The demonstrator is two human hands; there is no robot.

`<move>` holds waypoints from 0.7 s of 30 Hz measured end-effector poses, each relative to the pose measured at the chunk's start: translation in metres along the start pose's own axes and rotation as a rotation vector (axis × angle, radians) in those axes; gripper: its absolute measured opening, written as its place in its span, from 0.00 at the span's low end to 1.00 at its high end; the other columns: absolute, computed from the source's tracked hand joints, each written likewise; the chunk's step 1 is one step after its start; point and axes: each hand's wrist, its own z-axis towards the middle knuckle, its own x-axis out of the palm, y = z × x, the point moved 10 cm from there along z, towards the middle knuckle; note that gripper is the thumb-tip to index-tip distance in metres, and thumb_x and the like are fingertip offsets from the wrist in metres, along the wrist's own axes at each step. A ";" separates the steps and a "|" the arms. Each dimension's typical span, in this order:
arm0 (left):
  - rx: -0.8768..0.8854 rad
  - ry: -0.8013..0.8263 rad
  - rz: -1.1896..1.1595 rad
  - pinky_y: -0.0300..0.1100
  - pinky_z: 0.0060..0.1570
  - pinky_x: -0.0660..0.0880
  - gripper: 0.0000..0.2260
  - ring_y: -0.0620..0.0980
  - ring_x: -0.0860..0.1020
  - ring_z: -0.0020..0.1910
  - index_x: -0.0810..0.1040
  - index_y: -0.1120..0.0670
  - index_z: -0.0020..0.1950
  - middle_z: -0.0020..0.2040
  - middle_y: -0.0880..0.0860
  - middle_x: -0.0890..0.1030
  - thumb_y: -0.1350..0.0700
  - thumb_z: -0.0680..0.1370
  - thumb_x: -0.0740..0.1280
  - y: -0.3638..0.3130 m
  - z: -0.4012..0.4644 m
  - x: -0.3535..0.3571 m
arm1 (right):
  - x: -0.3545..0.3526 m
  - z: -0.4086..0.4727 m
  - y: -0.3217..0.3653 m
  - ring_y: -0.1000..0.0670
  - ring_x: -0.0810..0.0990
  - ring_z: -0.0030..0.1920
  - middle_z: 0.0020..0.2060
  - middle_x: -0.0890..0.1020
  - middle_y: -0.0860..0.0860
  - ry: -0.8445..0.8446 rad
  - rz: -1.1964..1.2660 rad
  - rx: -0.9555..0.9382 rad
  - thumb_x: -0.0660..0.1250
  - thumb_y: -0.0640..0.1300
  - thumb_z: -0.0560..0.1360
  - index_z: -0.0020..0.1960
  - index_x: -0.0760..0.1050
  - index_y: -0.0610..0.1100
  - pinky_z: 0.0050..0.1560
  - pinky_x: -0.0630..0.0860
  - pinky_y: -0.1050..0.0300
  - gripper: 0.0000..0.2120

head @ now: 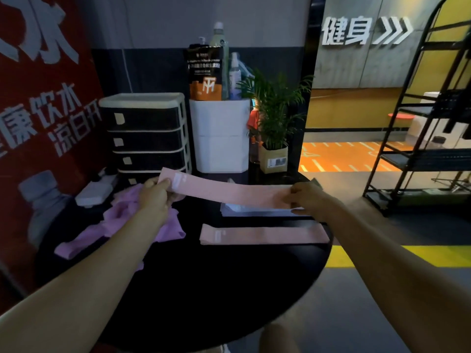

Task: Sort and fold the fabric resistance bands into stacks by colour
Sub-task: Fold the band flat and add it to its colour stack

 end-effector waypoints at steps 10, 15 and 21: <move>0.051 0.069 0.520 0.33 0.25 0.71 0.08 0.51 0.74 0.32 0.73 0.55 0.38 0.35 0.57 0.76 0.66 0.74 0.63 0.061 -0.029 0.009 | -0.058 -0.024 -0.060 0.46 0.71 0.32 0.30 0.72 0.46 -0.333 0.001 -0.013 0.71 0.32 0.70 0.33 0.73 0.40 0.37 0.71 0.53 0.11; 0.153 0.079 0.826 0.43 0.47 0.71 0.08 0.58 0.78 0.50 0.79 0.62 0.50 0.48 0.58 0.81 0.66 0.72 0.65 0.071 -0.043 0.015 | -0.070 -0.030 -0.074 0.37 0.78 0.53 0.45 0.81 0.37 -0.429 -0.180 -0.021 0.72 0.37 0.70 0.48 0.79 0.31 0.43 0.67 0.58 0.10; 0.193 0.117 0.938 0.42 0.49 0.69 0.08 0.58 0.78 0.52 0.78 0.62 0.50 0.51 0.60 0.81 0.67 0.72 0.66 0.085 -0.047 0.013 | -0.064 -0.033 -0.087 0.46 0.72 0.39 0.32 0.74 0.46 -0.471 -0.233 -0.027 0.69 0.34 0.68 0.35 0.74 0.38 0.39 0.64 0.59 0.05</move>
